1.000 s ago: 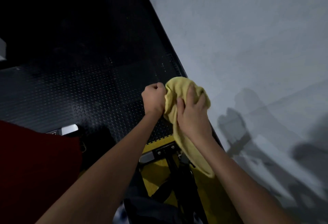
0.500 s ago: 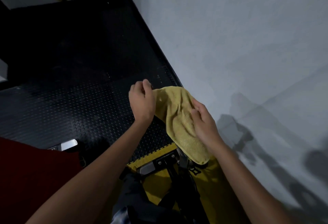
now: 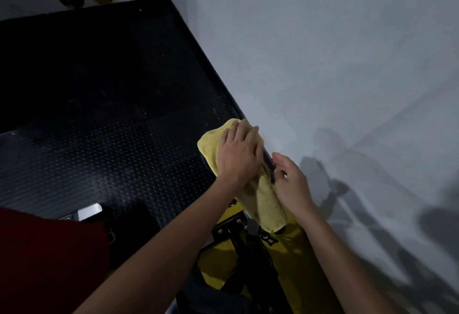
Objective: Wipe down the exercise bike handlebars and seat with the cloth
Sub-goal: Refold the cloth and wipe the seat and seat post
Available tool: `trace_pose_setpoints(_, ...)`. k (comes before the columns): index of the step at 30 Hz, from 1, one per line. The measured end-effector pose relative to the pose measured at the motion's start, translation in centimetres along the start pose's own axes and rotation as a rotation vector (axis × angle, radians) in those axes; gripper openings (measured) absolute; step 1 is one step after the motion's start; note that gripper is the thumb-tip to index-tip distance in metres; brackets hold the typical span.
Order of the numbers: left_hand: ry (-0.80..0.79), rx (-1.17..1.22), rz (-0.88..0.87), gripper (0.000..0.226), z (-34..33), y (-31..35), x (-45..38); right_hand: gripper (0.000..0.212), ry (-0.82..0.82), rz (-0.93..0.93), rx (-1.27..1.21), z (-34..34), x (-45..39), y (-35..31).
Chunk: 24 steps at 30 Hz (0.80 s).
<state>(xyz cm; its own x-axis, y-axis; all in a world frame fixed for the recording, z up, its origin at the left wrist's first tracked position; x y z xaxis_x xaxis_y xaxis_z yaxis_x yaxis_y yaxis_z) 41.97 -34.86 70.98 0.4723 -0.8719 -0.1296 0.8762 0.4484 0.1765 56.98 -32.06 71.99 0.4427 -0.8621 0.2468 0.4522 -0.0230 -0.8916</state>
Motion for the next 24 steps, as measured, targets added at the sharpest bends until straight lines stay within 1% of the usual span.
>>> trace_pose_setpoints(5,-0.028,0.009,0.004,0.053,0.1,-0.9,-0.3,0.038,0.048,-0.029,0.035,0.3,0.7,-0.1)
trace_pose_setpoints(11,-0.05,0.018,0.014,0.052,0.1,-2.5,-0.5,0.041,-0.008,-0.081,0.11,0.2,1.8,-0.5)
trace_pose_setpoints(14,-0.023,0.056,0.024,0.051,0.1,-3.9,-0.2,0.043,-0.01,-0.066,0.186,0.1,2.7,-0.4)
trace_pose_setpoints(18,0.002,0.151,0.032,0.051,0.1,-6.2,0.0,0.046,-0.043,-0.031,0.253,-0.3,4.2,-0.1)
trace_pose_setpoints(20,0.011,0.209,0.002,0.05,0.0,-7.3,0.2,0.047,-0.074,-0.036,0.262,-0.7,4.7,0.2)
trace_pose_setpoints(22,-0.003,0.322,-0.003,0.046,-0.3,-7.9,0.2,0.049,-0.084,-0.039,0.269,-1.1,5.0,0.3)
trace_pose_setpoints(24,-0.038,0.439,0.056,0.042,-0.3,-8.3,0.1,0.05,-0.081,-0.03,0.26,-1.4,5.2,0.3)
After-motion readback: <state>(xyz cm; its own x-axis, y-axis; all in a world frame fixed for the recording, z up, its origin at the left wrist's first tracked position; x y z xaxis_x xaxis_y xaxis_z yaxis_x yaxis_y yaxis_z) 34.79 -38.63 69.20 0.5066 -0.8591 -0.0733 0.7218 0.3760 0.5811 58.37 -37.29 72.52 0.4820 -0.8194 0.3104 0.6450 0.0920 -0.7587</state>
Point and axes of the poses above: each hand's wrist, its own x-axis away from the middle knuckle, its own z-axis out of the back of the hand, y = z × x, the point moved 3 cm from there along -x, towards the middle knuckle, and after that the axes turned 11 degrees about -x, right-handed, at the moved point
